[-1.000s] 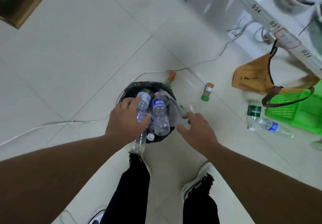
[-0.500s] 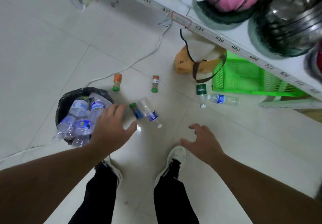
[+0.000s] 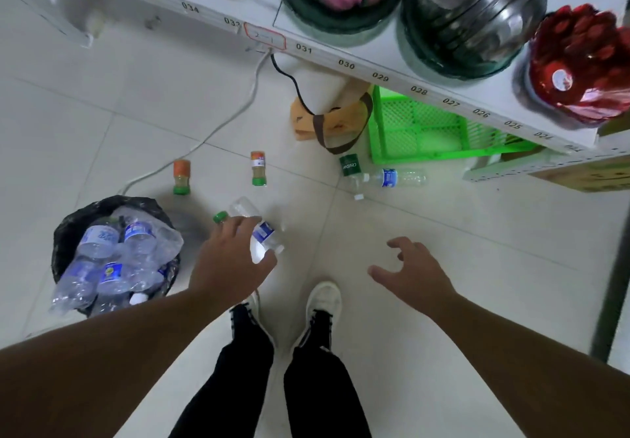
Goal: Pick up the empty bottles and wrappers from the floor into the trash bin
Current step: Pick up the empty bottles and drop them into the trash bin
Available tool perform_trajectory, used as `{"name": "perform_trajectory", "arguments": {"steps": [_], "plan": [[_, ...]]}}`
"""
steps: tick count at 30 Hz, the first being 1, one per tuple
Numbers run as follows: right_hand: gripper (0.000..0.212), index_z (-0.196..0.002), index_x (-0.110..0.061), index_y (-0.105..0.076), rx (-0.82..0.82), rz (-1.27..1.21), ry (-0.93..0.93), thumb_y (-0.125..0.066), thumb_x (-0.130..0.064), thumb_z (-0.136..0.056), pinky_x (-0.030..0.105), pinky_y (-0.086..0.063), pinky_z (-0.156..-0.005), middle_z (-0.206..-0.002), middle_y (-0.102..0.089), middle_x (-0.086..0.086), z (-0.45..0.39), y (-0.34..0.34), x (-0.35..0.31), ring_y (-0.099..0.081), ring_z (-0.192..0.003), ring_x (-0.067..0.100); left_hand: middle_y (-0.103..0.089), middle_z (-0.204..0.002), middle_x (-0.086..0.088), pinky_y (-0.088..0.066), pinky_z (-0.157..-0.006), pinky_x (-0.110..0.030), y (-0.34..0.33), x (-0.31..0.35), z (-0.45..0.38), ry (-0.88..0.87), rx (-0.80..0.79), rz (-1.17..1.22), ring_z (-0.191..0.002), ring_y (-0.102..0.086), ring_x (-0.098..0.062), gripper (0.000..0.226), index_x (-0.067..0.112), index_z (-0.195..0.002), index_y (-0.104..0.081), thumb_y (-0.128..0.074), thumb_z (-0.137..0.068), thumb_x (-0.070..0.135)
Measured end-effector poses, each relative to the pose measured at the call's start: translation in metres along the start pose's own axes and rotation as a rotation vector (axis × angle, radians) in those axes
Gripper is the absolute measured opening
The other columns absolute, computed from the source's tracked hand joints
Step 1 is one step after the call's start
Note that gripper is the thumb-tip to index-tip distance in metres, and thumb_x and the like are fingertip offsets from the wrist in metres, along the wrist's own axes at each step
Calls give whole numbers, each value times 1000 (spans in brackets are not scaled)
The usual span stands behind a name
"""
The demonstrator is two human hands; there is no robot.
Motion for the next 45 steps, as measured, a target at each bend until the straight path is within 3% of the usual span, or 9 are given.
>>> {"name": "perform_trajectory", "arguments": {"steps": [5,11,16,23,28,31,37,42,45], "plan": [[77,-142,-34,-53,-19,-43,-53,-80,-64,-77,47,-54,-102,-132,-56,1,7,-26,-1,-61,-122,21,-54,-145,-1,-49,-105,-45,-7,-16,-4,-47,-106,-2,-131,-51,-29,71,26,-148,-49,-60,-85,55],[79,-144,-33,-52,-58,-51,-43,-83,-60,-77,47,-53,-104,-132,-56,3,-5,-52,-22,-60,-123,21,-54,-146,-3,-48,-105,-48,-11,-53,1,-94,-186,-89,-127,-53,-31,73,26,-150,-45,-57,-83,50],[82,-144,-37,-50,-99,-57,-11,-80,-65,-72,45,-53,-103,-134,-54,0,-42,-67,-30,-59,-124,20,-50,-152,-3,-48,-105,-45,-42,-71,-17,-89,-233,-198,-131,-51,-30,78,28,-154,-40,-70,-82,31],[86,-146,-36,-46,-131,68,64,-75,-70,-72,42,-52,-98,-137,-53,3,-150,-92,11,-61,-120,24,-45,-156,1,-42,-110,-42,-145,-63,-78,-124,-259,-310,-137,-47,-27,88,34,-158,-36,-73,-79,24],[89,-151,-34,-43,-50,180,77,-78,-65,-75,43,-50,-98,-140,-52,6,-238,-101,59,-59,-127,31,-47,-156,0,-38,-114,-44,-226,-74,-135,-187,-250,-404,-138,-47,-29,85,33,-155,-44,-72,-76,16],[91,-154,-31,-42,21,202,73,-80,-60,-76,46,-50,-101,-138,-51,9,-294,-103,82,-56,-128,36,-55,-150,-7,-36,-118,-53,-265,-91,-166,-303,-238,-516,-136,-51,-35,81,26,-150,-55,-78,-73,12],[81,-149,-25,-49,107,84,82,-80,-54,-79,46,-49,-99,-145,-51,10,-376,-130,87,-56,-129,37,-63,-129,-23,-46,-108,-62,-298,-112,-214,-508,-247,-758,-112,-61,-46,65,6,-134,-62,-81,-73,18],[66,-126,-23,-61,248,41,53,-69,-69,-80,47,-56,-90,-125,-59,5,-386,-162,54,-64,-109,32,-66,-120,-14,-55,-84,-51,-281,-89,-243,-568,-215,-717,-104,-62,-38,53,12,-125,-66,-81,-79,34],[50,-121,-17,-61,260,47,35,-59,-60,-95,45,-56,-87,-118,-63,9,-381,-170,42,-65,-103,32,-64,-123,-11,-53,-86,-49,-272,-64,-243,-565,-156,-669,-106,-60,-34,51,16,-131,-60,-73,-87,37]]}}
Point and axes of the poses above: each hand's wrist, its own z-axis away from the middle knuckle, its own y-axis out of the back of the hand, x = y × z, the point moved 1 cm from there along -z, towards the middle knuckle
